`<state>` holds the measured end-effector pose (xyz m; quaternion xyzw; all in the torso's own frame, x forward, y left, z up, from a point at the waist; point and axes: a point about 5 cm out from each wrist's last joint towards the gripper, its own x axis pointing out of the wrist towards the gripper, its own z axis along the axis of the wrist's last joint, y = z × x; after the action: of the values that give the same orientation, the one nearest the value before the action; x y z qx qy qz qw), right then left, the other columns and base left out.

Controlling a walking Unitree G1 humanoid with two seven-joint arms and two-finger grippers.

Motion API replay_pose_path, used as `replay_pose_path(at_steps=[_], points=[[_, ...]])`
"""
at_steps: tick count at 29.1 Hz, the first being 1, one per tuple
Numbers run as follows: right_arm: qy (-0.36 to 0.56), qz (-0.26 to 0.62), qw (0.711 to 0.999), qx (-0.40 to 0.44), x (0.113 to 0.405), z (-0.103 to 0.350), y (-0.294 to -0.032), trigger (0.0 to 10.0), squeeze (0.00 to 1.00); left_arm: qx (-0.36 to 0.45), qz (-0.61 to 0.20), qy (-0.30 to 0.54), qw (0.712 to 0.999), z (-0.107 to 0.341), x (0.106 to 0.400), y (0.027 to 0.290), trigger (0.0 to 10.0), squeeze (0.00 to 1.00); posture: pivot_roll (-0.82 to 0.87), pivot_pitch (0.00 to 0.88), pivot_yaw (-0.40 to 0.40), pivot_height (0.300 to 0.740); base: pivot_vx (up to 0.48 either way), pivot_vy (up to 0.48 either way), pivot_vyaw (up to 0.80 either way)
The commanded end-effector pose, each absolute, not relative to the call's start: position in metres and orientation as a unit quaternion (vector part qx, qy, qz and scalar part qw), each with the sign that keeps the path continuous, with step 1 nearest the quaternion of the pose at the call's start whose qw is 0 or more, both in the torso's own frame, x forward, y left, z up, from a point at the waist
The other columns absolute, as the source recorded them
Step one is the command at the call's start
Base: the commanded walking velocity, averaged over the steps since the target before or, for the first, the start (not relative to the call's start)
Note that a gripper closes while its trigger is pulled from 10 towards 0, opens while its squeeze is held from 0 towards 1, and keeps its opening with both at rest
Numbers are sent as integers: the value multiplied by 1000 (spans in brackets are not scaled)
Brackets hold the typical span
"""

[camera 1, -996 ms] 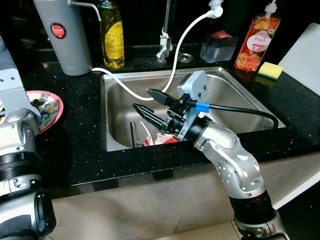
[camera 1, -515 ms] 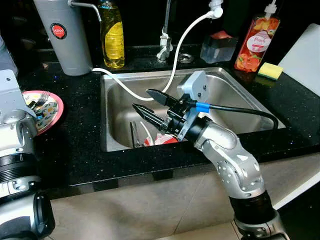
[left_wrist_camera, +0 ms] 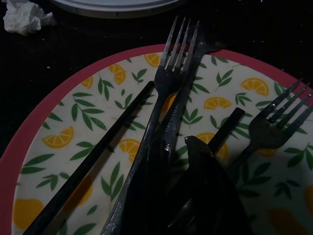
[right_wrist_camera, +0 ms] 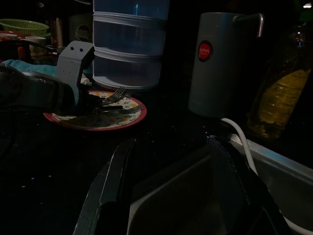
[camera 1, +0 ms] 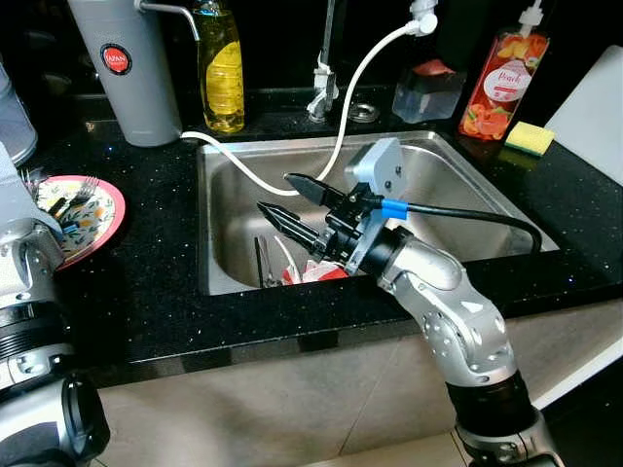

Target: Kitchen organization

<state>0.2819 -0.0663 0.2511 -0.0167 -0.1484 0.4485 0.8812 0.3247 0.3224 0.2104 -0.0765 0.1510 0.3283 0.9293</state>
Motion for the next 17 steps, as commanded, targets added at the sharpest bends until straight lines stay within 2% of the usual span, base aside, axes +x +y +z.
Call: replay_pose_path(at_steps=[1, 5, 8, 14, 15, 17], points=[[-144, 451, 881, -17, 281, 251, -67, 10000, 0, -86, 324, 189, 923, 189, 324, 316, 0, 0, 78, 0, -7, 740, 0, 0, 0], [-144, 450, 881, -17, 281, 251, -67, 10000, 0, -74, 329, 179, 924, 192, 324, 318, 0, 0, 78, 0, -7, 740, 0, 0, 0], [-145, 450, 881, -18, 282, 251, -67, 10000, 0, -63, 343, 142, 927, 206, 326, 320, 0, 0, 78, 0, -7, 740, 0, 0, 0], [-145, 449, 881, -18, 282, 251, -67, 10000, 0, -66, 318, 75, 943, 228, 331, 316, 0, 0, 78, 0, -7, 740, 0, 0, 0], [-145, 449, 882, -19, 282, 251, -68, 10000, 0, -56, 321, 70, 943, 232, 331, 316, 10000, 0, 76, 0, -9, 740, 0, 0, 0], [-145, 449, 882, -19, 282, 251, -68, 10000, 0, -48, 321, 73, 943, 234, 332, 316, 10000, 0, 76, 0, -9, 740, 0, 0, 0]])
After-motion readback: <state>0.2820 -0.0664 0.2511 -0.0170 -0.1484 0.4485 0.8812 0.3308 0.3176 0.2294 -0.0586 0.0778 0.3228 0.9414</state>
